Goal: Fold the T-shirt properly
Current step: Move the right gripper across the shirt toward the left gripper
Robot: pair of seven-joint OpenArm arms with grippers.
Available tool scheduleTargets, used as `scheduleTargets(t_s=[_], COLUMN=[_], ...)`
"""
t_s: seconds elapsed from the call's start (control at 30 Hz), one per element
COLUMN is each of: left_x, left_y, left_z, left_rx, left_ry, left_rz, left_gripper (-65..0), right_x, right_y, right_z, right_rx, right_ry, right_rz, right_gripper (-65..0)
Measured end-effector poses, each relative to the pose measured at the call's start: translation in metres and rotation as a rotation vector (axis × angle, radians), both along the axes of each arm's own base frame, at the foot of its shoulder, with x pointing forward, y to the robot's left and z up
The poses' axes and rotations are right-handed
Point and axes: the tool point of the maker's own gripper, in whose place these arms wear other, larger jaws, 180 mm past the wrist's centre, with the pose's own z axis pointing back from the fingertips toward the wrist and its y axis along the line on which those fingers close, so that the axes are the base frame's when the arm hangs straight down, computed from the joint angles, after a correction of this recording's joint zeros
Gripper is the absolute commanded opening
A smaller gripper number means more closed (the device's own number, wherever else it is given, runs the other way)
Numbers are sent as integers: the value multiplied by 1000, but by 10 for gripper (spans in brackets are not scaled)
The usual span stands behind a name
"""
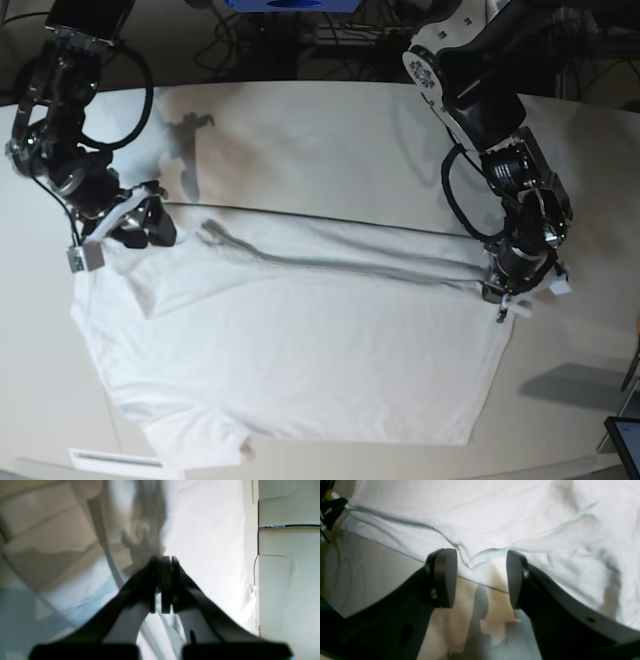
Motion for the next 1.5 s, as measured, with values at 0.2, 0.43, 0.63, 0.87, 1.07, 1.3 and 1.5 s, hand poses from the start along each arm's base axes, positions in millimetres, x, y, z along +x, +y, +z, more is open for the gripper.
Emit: scheduleTargets(t_s=[0.2,0.43,0.63,0.87,1.07,1.3,1.5], left_x=[11,8,7,6,1,-2,-2], left_y=[6,5,7,7,8,8,8], left_z=[3,-7,-7,-8,-12,-15,-13], left_rx=[13,4,8,9,12,12,16], left_ry=[-35,-12,-9,-7,3,11,6], left_rz=[49,51,52,53,53,53,54], left_gripper=[-650,-650,-650,-650,-650,-650,-650], right_x=[-4,-6,-18,-5,5,8,12], right_y=[4,23,29,33,38,46,46], right_z=[-1,11,-42,-34,-34,-50,-48], right_rx=[18,177,306,327,350,398,404], right_ry=[21,12,199,168,175,229,221], right_rz=[18,61,-24,-20,-23,-33,-35], right_gripper=[-341,-312,-264,-264,-264,-264,-266])
